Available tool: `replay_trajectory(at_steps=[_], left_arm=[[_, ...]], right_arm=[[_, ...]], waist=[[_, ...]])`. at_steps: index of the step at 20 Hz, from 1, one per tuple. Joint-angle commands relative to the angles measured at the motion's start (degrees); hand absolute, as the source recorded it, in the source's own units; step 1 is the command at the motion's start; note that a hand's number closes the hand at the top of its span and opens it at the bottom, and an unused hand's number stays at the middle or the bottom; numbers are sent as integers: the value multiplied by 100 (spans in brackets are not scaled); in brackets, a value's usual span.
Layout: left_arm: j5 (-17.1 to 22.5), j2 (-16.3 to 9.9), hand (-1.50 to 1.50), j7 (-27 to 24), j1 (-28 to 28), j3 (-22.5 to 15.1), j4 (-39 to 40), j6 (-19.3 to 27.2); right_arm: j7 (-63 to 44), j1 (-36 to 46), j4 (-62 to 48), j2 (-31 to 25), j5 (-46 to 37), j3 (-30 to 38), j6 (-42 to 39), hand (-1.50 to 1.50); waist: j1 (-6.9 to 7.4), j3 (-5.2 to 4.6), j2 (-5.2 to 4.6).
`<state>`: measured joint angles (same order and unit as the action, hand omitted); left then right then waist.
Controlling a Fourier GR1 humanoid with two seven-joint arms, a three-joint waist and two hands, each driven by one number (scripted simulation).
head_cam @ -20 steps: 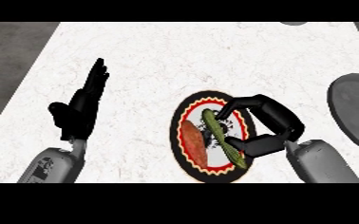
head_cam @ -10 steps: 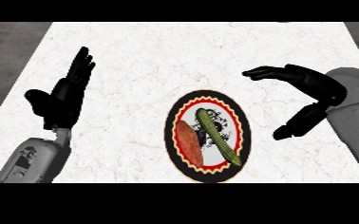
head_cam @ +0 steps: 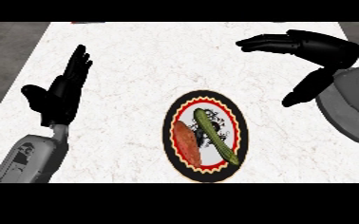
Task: Pick the squash from the plate and place it in the pan
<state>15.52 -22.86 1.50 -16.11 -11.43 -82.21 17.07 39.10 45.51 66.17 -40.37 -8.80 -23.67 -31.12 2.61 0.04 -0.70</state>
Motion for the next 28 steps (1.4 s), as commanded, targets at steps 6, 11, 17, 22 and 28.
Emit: replay_trajectory(at_steps=[6,11,17,22,28], left_arm=[[-189,184,0,-30,272,85,2,56],[-88,8,0,-67,331,290,-19,-173],[-220,107,0,213,206,328,-62,-106],[-140,110,0,-94,42,705,374,-511],[-443,348,0,-191,264,646,145,-503]], right_arm=[[192,720,-137,665,-277,-331,-509,-150],[26,644,141,911,-190,-811,-785,-150],[-490,4,1205,880,-256,-1064,-590,-150],[-864,-118,1195,819,-521,-829,-782,-150],[-753,-259,715,1061,-1313,-716,-534,-150]], waist=[[-188,-7,60],[-194,-9,61],[-284,-5,86],[-281,-7,71],[-237,-6,61]])
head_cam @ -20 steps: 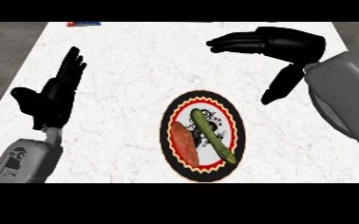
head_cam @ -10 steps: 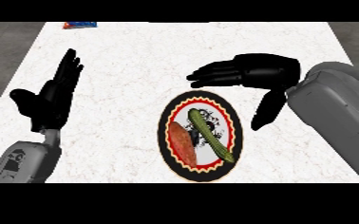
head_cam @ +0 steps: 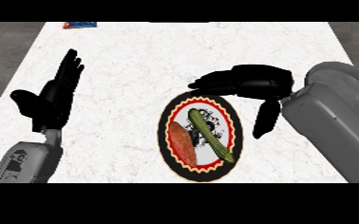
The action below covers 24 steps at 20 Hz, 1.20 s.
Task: Pick the squash from the plate and place it in the pan
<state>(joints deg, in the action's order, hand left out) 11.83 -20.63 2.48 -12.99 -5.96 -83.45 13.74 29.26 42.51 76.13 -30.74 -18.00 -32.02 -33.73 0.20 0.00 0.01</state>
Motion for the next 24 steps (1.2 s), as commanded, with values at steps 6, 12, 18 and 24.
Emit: replay_trajectory(at_steps=[6,12,18,24], left_arm=[[-96,95,0,-83,-20,267,162,-247],[-289,291,0,-180,-135,266,399,-202],[-484,422,0,322,-294,225,5,-44],[-345,268,0,293,109,422,-310,-419]], right_arm=[[798,135,-1086,408,-1020,-112,-80,-150],[886,269,-1237,733,-1414,-431,-116,-150],[891,-56,-958,694,-1789,-521,-31,-150],[277,-202,-788,1030,-2633,-862,409,-150]], waist=[[49,1,-18],[38,-1,-23],[-5,1,-5],[14,1,11]])
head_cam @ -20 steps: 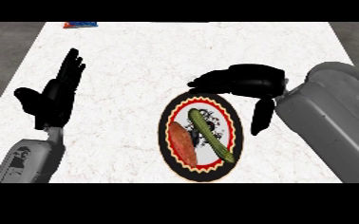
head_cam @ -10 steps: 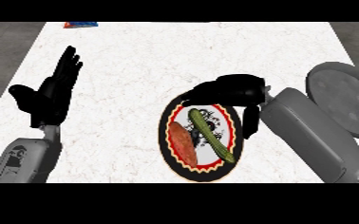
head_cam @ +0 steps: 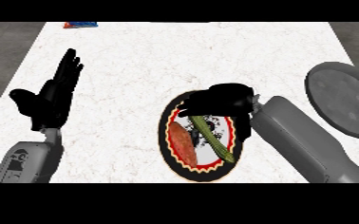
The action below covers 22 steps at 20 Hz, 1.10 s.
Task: Pick the squash from the plate and place it in the pan
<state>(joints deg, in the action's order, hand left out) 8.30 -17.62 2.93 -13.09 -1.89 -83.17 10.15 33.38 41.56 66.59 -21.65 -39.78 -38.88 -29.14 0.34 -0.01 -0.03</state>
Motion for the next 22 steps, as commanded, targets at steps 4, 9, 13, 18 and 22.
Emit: replay_trajectory(at_steps=[4,9,13,18,22], left_arm=[[-32,29,0,207,247,107,-509,-96],[-426,344,0,-17,278,-55,-270,22],[-365,369,0,-130,9,207,139,-128],[-211,254,0,-164,-1,425,215,-476],[-519,464,0,438,173,101,-589,-111]], right_arm=[[-16,-20,-395,451,-987,-175,196,-150],[32,1,-394,563,-1350,132,-118,-150],[90,-211,-410,750,-1685,194,-87,-150],[186,-338,-678,887,-2227,146,284,-150],[180,-557,-942,1101,-2529,-18,464,-150]], waist=[[21,1,2],[1,1,2],[-12,0,0],[-7,0,-1],[7,2,4]])
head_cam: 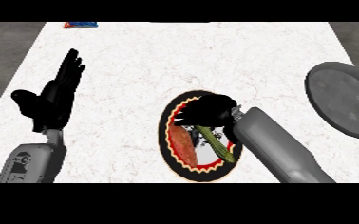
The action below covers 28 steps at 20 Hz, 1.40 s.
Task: Pick the squash from the plate and place it in the pan
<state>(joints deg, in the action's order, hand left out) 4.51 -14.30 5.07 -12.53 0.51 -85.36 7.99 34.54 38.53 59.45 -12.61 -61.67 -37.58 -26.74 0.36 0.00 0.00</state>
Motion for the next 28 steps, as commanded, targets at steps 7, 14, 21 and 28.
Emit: replay_trajectory(at_steps=[7,14,21,28], left_arm=[[-229,232,0,-98,-190,91,259,53],[-57,-13,0,20,-24,327,86,-277],[-87,-4,0,-82,171,405,24,-254],[-106,-77,0,-38,356,628,44,-68]], right_arm=[[475,-163,-790,351,-769,-16,218,-150],[1175,-388,-783,313,-990,-96,850,150],[-451,-286,-1186,502,-684,1205,421,150],[-3761,-682,-1152,582,18,3461,1223,150]], waist=[[-20,0,-5],[-13,1,-1],[-175,-7,37],[-763,-20,196]])
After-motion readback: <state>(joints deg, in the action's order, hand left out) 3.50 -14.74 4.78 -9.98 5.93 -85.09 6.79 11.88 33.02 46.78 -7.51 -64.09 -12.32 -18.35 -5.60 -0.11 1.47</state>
